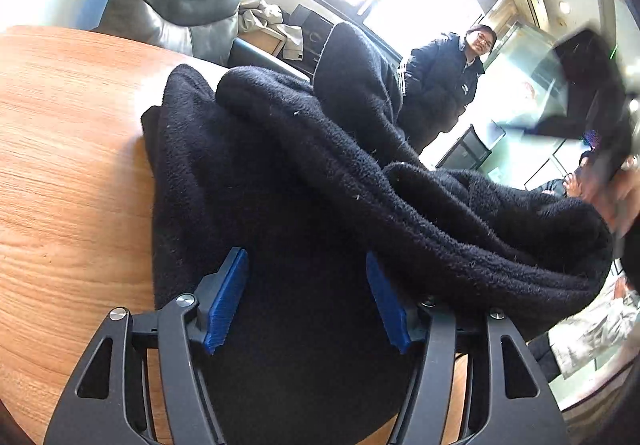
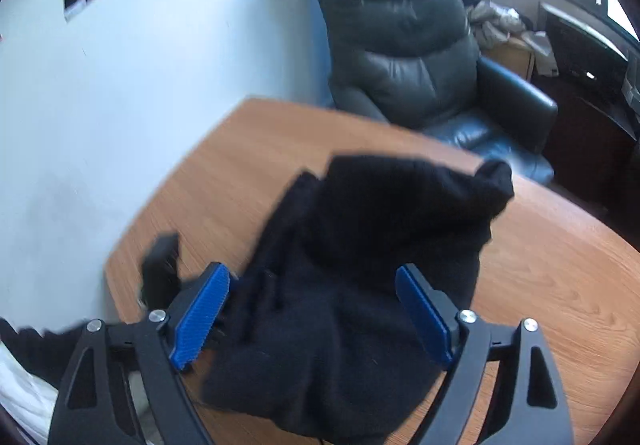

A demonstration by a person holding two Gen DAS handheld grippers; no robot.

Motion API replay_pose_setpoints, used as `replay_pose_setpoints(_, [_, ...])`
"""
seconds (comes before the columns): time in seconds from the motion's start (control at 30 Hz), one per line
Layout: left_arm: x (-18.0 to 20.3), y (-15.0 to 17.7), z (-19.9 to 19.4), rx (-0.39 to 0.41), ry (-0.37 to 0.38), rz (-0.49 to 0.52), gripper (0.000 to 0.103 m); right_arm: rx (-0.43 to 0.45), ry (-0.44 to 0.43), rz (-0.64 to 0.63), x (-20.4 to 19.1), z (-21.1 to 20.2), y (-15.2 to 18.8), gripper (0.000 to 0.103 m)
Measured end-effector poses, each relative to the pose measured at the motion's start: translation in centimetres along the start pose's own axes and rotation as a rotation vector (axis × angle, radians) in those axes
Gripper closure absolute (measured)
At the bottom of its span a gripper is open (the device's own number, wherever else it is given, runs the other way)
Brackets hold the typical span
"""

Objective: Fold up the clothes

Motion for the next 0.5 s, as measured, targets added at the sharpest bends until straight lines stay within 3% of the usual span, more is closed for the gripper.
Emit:
replay_pose_setpoints(0.1, [2.2,1.6,-2.0,-0.003,0.029,0.000,0.043,-0.109,-0.113,0.053,0.3,2.7,2.3,0.026])
replay_pose_setpoints(0.17, [3.5,1.7,-2.6,0.002,0.047,0.027,0.044,-0.058,-0.175,0.139,-0.8,2.3,1.9,0.020])
replay_pose_setpoints(0.2, [3.8,1.7,-2.6,0.009,0.052,0.033,0.043,-0.045,-0.155,0.163,-1.3,2.3,1.8,0.009])
replay_pose_setpoints(0.23, [4.0,1.6,-2.6,0.016,0.057,0.039,0.043,-0.059,-0.106,0.155,-1.9,2.9,1.9,0.006])
replay_pose_setpoints(0.37, [3.2,2.4,-1.5,0.009,0.032,0.046,0.044,-0.114,0.051,0.138,-3.5,5.5,2.5,0.005])
replay_pose_setpoints(0.5, [3.2,2.8,-1.9,0.011,0.004,0.078,0.058,-0.172,0.117,0.154,-3.2,8.8,3.6,0.005])
Point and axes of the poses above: each gripper's, at about its wrist camera, not at the fingertips, and z roughly the way its jaws point, x to its right, y to its underside, the point moved 3 cm from there along z, roughly the way its jaws point, and after that the axes turned 10 degrees about x, right-handed, at the moved point
